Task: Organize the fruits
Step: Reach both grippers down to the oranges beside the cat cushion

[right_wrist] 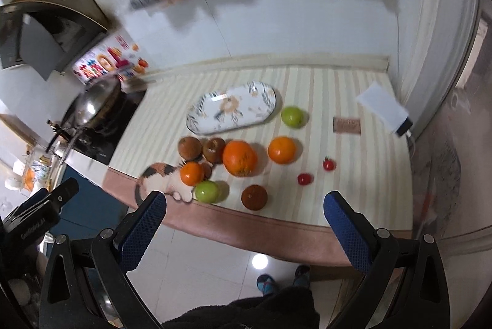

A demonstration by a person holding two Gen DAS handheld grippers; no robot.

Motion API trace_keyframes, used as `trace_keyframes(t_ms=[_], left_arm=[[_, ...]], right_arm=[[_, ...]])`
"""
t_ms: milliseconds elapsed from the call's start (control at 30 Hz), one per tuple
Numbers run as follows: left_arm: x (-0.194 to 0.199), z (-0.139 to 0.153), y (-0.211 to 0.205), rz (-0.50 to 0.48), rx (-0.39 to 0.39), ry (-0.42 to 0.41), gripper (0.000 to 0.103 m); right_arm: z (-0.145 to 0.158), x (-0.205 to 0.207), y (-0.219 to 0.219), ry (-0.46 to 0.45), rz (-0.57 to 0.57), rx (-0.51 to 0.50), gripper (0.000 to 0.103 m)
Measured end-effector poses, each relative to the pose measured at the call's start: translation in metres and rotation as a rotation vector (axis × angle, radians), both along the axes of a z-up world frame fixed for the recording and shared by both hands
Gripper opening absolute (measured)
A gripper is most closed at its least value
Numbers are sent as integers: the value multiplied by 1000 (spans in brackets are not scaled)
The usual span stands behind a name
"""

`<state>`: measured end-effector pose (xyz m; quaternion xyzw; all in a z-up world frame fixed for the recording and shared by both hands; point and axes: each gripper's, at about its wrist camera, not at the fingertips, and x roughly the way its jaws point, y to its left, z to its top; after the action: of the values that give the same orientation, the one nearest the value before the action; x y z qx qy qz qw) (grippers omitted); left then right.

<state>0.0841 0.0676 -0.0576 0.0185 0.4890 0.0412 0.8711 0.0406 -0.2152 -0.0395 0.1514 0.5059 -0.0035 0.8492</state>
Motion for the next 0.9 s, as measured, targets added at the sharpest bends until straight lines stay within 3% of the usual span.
trace_keyframes(t_ms=[167, 500, 700, 900], left_arm=[[45, -51, 10, -30, -23, 141, 103], [138, -159, 11, 4, -84, 403, 99], [170, -220, -4, 10, -146, 572, 99], [183, -253, -11, 18, -183, 661, 99]], right_arm=[[-55, 38, 11, 78, 12, 7, 103], [-159, 145, 35, 263, 111, 24, 103], [-211, 191, 48, 373, 164, 49, 103], [-249, 219, 57, 447, 206, 64, 103]])
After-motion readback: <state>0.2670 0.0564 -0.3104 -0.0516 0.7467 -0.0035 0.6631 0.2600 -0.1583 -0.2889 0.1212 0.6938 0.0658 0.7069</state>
